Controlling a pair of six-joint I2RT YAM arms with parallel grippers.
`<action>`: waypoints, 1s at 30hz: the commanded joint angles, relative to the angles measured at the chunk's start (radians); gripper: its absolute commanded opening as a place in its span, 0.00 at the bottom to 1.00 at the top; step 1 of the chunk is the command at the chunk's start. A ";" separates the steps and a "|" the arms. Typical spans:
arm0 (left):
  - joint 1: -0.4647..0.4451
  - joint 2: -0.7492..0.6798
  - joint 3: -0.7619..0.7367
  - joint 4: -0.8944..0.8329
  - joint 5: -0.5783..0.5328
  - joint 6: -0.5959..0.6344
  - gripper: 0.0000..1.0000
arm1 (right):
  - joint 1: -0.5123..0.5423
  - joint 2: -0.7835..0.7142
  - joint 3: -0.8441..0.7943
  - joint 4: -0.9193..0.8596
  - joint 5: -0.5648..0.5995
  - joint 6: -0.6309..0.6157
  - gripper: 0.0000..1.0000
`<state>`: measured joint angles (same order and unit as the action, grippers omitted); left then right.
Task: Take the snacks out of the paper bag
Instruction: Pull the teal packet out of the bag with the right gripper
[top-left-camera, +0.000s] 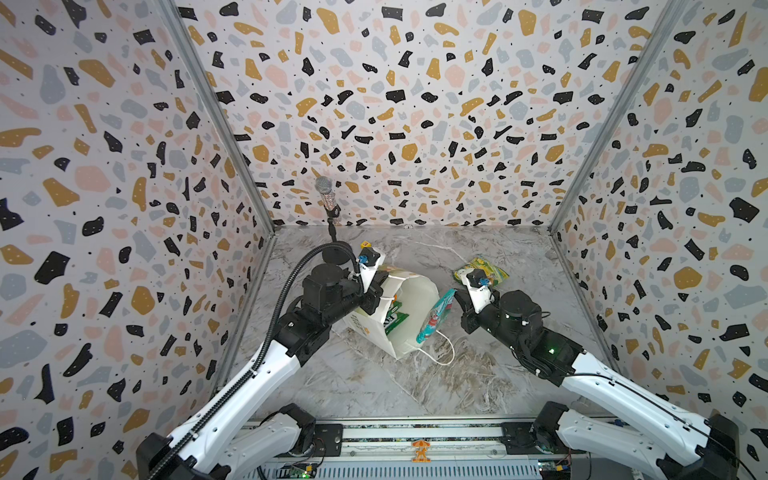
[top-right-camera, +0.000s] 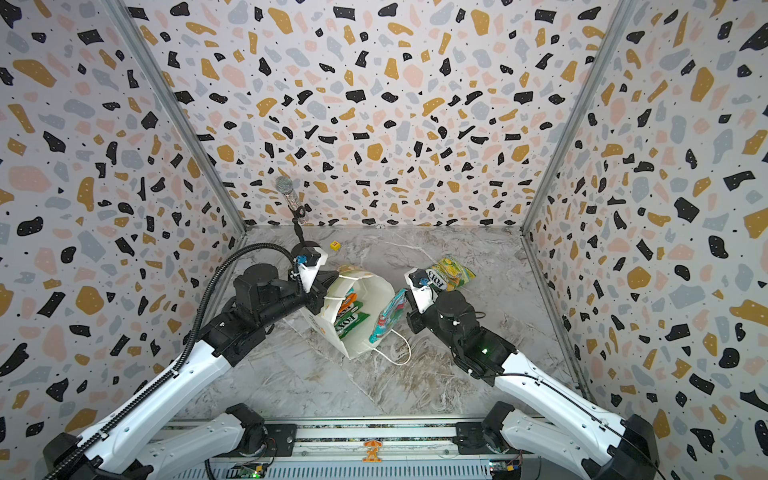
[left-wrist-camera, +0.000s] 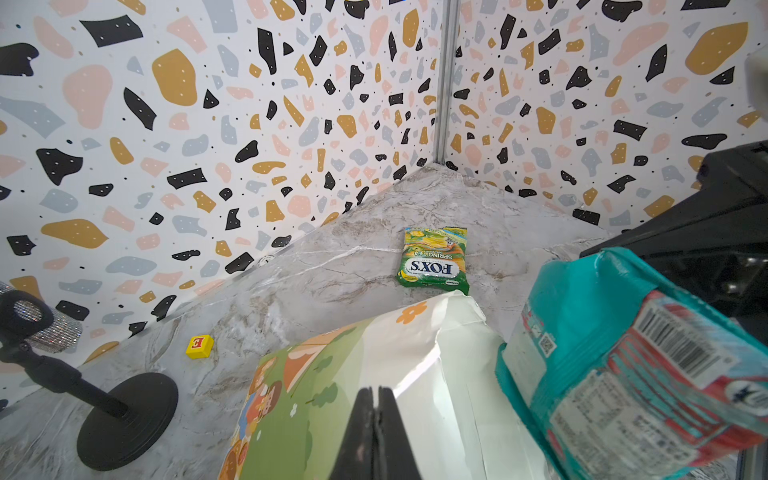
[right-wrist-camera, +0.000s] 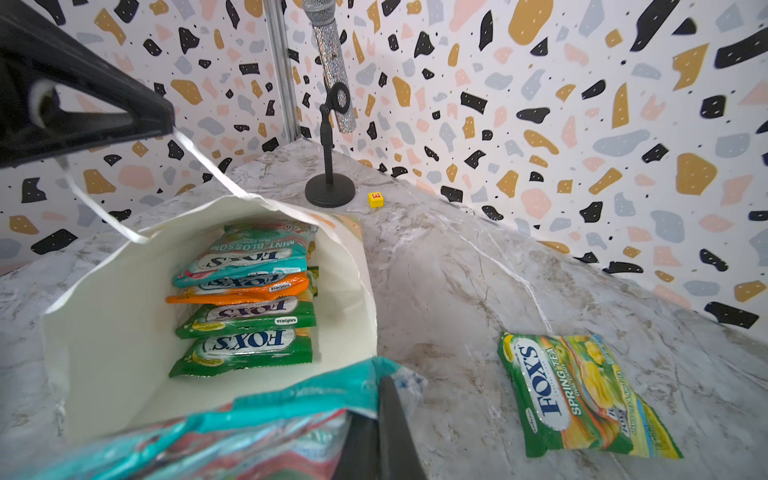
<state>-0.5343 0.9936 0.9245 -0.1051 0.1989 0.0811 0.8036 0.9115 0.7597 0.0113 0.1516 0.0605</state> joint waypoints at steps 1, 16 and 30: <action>-0.003 0.000 0.004 0.017 -0.006 -0.012 0.00 | -0.018 -0.047 0.027 0.020 0.035 -0.011 0.00; -0.003 0.006 0.006 0.015 0.009 -0.012 0.00 | -0.117 -0.127 0.088 -0.059 0.099 0.045 0.00; -0.003 0.004 0.007 0.013 0.008 -0.010 0.00 | -0.448 -0.093 0.114 -0.146 -0.017 0.136 0.00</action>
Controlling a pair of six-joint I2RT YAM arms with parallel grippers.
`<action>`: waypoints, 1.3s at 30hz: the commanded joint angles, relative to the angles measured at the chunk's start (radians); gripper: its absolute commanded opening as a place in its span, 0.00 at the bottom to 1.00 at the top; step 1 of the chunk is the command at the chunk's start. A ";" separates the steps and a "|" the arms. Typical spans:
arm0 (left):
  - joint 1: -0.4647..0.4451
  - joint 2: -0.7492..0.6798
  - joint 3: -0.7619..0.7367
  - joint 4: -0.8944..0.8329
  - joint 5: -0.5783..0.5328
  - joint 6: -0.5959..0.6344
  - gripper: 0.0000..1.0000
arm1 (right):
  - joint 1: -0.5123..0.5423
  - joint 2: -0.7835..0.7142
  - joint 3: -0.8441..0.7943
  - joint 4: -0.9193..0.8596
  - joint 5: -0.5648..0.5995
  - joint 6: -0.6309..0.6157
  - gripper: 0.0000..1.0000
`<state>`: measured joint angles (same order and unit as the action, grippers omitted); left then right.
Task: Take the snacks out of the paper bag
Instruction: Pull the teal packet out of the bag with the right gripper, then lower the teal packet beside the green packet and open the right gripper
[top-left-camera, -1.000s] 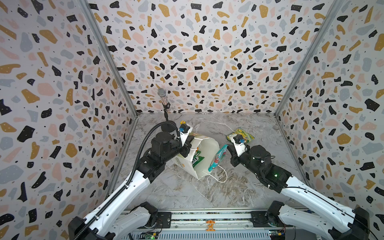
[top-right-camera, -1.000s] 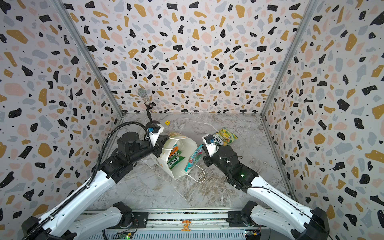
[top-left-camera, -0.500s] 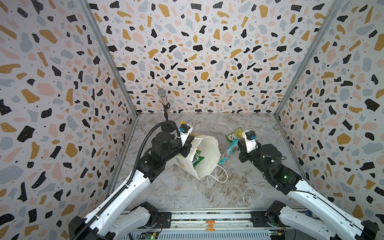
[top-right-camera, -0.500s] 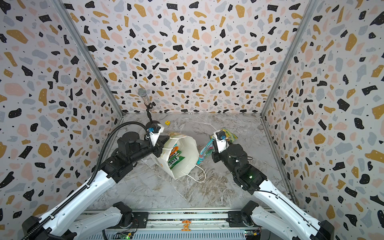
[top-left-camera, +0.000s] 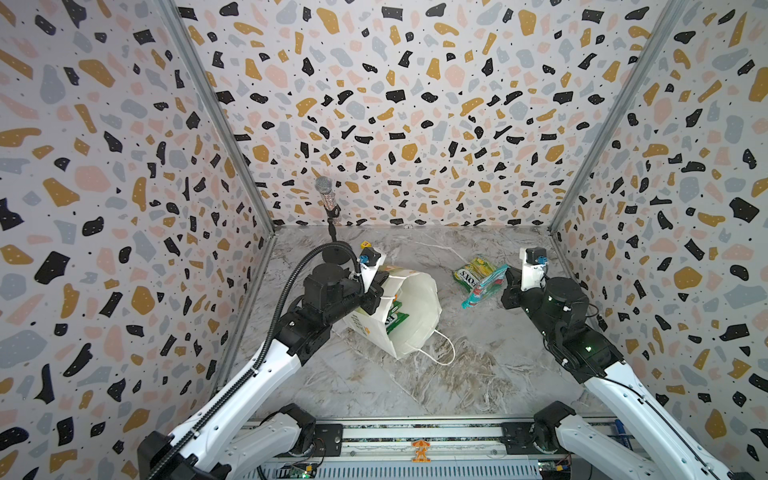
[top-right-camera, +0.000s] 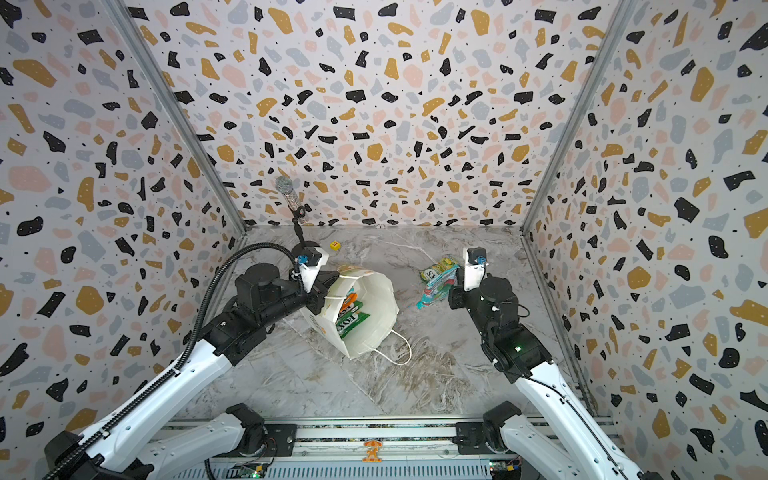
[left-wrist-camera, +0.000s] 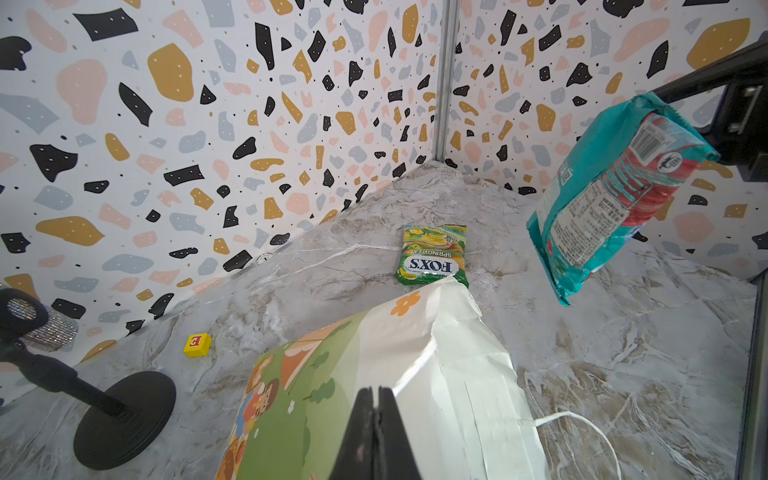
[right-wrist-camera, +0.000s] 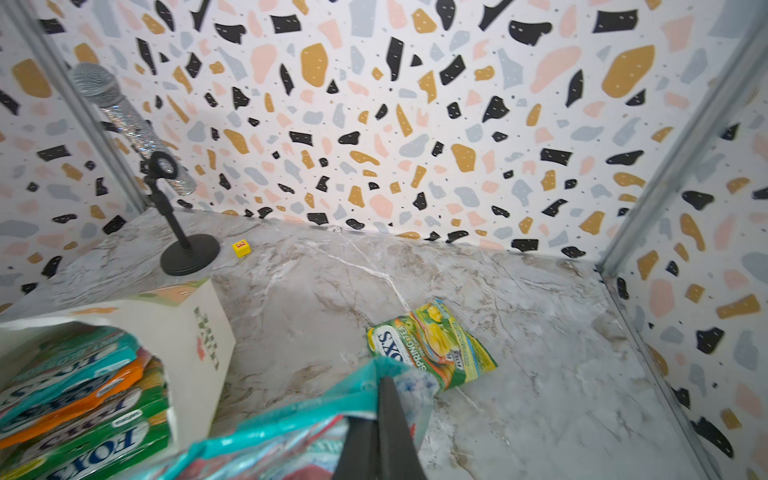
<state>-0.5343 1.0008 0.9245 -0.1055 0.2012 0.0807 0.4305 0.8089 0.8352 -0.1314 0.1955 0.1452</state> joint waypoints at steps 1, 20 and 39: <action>-0.003 -0.003 0.006 0.013 0.005 -0.010 0.00 | -0.120 0.022 0.036 -0.009 -0.090 0.061 0.00; -0.003 -0.002 0.006 0.012 -0.001 -0.009 0.00 | -0.594 0.450 -0.029 0.105 -0.367 0.206 0.00; -0.003 -0.002 0.006 0.010 -0.002 -0.004 0.00 | -0.694 0.951 0.220 0.120 -0.273 0.151 0.00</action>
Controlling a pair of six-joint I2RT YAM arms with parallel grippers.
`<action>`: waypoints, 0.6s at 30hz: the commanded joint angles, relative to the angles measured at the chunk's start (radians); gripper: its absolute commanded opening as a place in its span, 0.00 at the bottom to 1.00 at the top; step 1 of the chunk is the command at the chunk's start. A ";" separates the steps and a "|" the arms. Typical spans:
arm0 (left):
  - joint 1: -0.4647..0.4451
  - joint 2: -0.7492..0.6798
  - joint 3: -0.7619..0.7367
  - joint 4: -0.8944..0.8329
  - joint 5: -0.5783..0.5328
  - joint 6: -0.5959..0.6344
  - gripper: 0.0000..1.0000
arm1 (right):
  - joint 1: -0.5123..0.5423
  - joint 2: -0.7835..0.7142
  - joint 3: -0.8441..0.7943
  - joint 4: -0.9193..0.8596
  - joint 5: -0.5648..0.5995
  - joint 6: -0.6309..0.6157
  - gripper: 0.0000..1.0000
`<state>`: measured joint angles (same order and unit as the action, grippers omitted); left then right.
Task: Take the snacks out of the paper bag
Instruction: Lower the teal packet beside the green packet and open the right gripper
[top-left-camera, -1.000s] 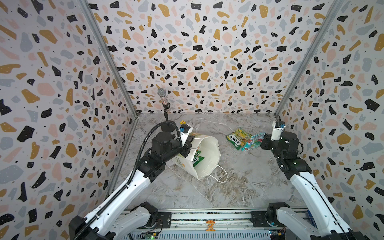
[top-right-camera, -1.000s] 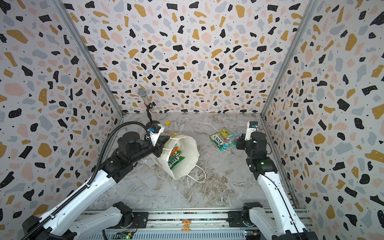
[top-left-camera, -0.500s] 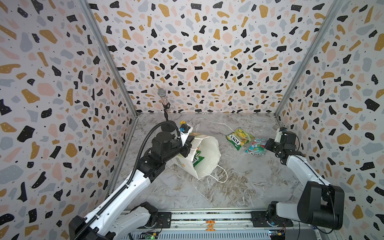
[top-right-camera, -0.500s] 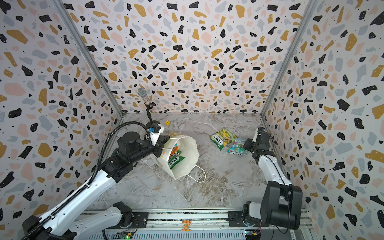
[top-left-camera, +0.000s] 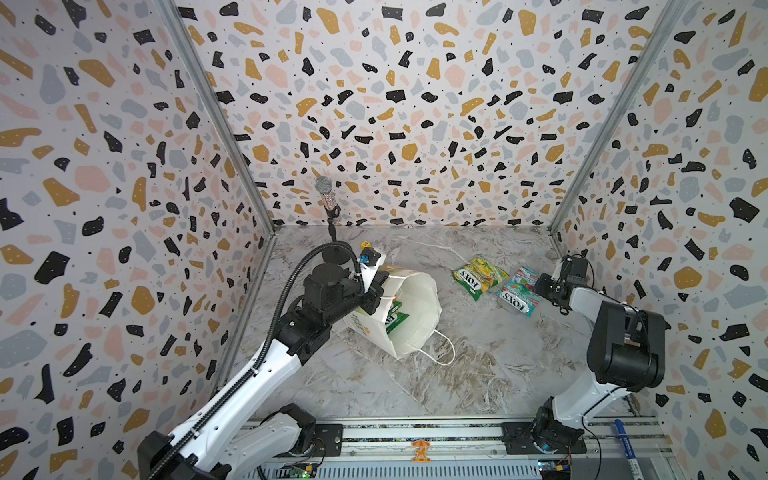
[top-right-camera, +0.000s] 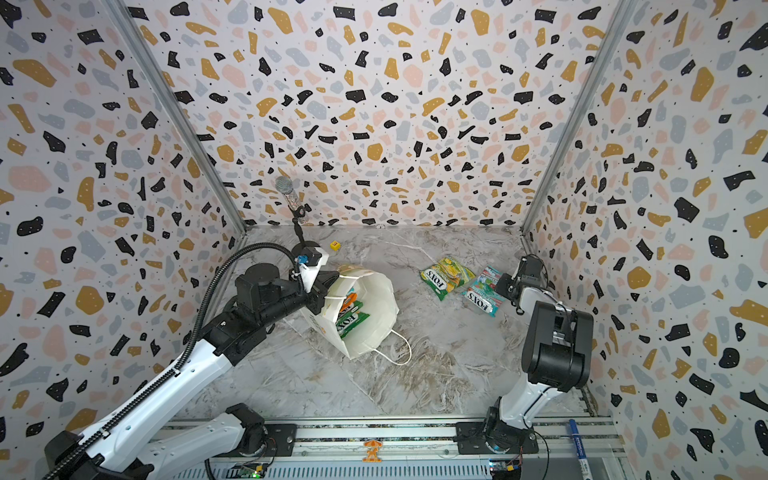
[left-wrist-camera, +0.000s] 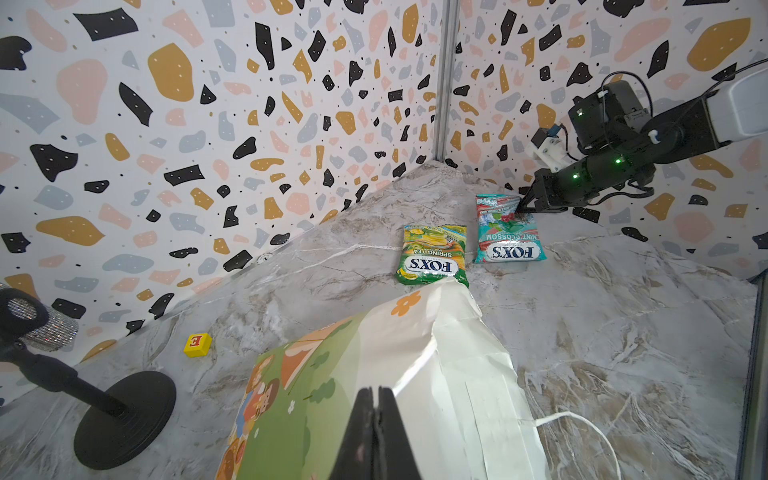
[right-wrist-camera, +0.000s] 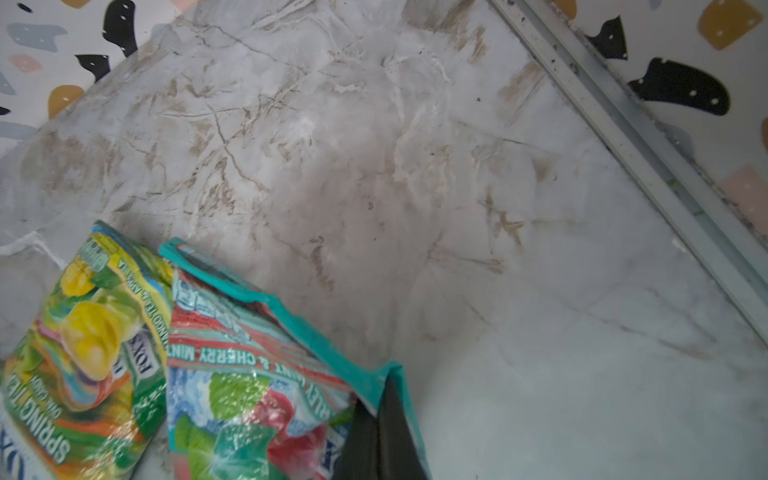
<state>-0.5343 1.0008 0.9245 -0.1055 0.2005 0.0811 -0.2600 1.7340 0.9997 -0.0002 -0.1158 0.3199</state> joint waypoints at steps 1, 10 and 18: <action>-0.003 -0.004 0.006 0.010 -0.001 -0.003 0.00 | -0.005 0.046 0.073 -0.016 0.047 -0.027 0.00; -0.003 -0.005 0.005 0.014 0.007 -0.004 0.00 | -0.005 0.143 0.172 -0.046 0.106 -0.031 0.03; -0.003 -0.010 0.002 0.019 0.010 -0.006 0.00 | -0.004 0.005 0.080 -0.013 0.063 -0.006 0.53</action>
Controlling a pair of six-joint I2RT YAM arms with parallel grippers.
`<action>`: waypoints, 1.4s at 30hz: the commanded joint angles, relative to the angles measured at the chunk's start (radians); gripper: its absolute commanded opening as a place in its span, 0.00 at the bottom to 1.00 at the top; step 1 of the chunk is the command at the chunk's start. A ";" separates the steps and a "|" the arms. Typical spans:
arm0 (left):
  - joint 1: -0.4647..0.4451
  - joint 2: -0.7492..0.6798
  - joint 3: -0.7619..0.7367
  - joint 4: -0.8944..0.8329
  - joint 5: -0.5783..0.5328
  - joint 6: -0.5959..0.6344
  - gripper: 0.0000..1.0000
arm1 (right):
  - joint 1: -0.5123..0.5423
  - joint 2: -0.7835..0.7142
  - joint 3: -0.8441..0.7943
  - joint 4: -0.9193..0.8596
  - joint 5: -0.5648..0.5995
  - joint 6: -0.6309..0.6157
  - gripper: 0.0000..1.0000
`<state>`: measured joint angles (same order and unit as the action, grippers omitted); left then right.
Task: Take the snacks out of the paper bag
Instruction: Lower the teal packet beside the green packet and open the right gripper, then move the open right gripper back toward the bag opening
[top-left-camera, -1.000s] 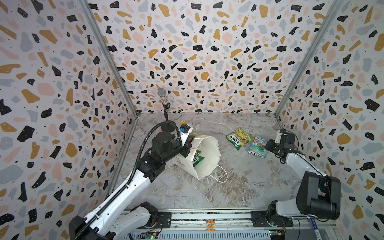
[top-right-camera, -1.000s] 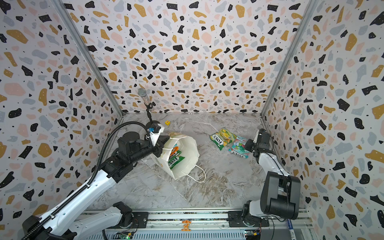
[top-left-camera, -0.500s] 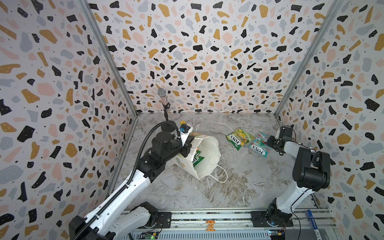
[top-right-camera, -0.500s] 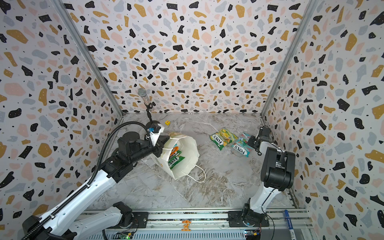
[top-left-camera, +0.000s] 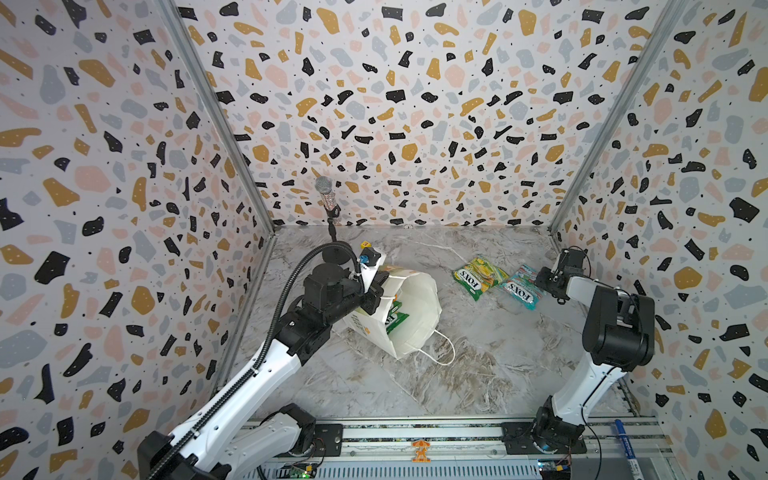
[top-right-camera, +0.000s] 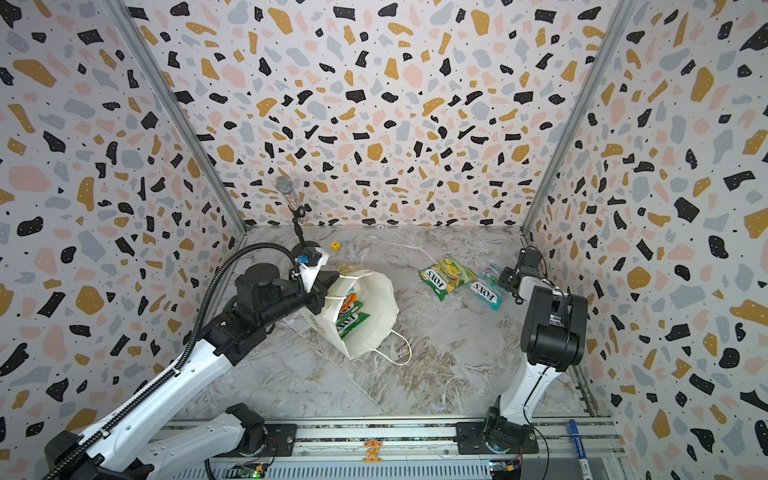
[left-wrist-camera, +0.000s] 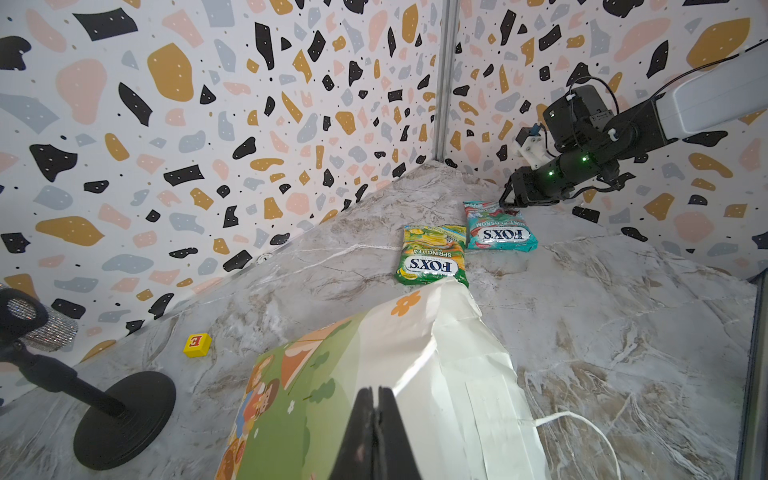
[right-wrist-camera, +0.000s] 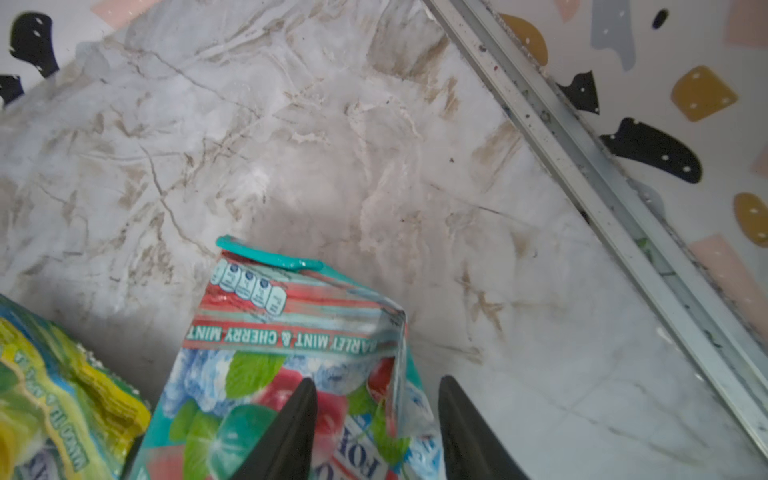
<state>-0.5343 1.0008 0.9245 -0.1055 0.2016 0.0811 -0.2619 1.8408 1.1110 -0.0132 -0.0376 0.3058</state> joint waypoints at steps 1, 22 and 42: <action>-0.003 -0.012 0.002 0.020 0.010 -0.006 0.00 | -0.002 -0.135 -0.055 0.008 -0.032 0.013 0.54; -0.003 -0.013 0.000 0.028 0.028 -0.012 0.00 | 0.174 -0.721 -0.408 0.035 -0.472 0.019 0.57; -0.003 -0.014 -0.003 0.038 0.047 -0.023 0.00 | 0.815 -0.745 -0.442 0.142 -0.483 0.106 0.57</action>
<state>-0.5343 1.0008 0.9245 -0.1047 0.2363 0.0654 0.5072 1.0622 0.6312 0.1097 -0.5564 0.4248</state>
